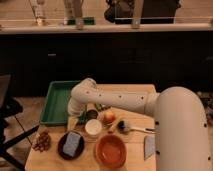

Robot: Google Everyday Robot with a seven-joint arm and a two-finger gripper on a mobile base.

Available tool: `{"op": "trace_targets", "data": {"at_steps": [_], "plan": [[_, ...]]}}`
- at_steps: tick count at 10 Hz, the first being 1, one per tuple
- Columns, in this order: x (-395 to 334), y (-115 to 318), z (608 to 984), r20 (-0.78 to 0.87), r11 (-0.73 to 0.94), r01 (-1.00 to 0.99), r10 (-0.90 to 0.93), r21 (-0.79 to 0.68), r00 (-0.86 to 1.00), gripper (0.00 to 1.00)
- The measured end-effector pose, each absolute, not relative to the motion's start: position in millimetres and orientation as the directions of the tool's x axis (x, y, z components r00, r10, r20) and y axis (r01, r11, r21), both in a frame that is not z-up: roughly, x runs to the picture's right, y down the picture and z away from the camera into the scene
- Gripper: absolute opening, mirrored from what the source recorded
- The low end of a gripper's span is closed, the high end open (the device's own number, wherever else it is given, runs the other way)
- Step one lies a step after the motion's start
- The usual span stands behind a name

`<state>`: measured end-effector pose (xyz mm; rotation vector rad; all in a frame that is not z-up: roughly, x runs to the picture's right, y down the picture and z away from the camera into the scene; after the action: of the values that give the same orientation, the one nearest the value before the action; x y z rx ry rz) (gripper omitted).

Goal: Place fork in table surface

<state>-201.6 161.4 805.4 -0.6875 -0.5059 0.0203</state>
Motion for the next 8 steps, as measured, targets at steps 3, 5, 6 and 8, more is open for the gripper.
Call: {"op": "trace_targets", "data": {"at_steps": [3,5,6,8], "plan": [[-203,148,795,0.502,0.8,0.217,0.119,-0.559,0.857,0.8],[-203,135,790,0.545,0.804,0.278,0.067,-0.525,0.835,0.8],[-204,132,789,0.56,0.801,0.302,0.049,-0.517,0.827,0.8],[-205,124,795,0.602,0.778,0.382,-0.007,-0.499,0.799,0.8]]}}
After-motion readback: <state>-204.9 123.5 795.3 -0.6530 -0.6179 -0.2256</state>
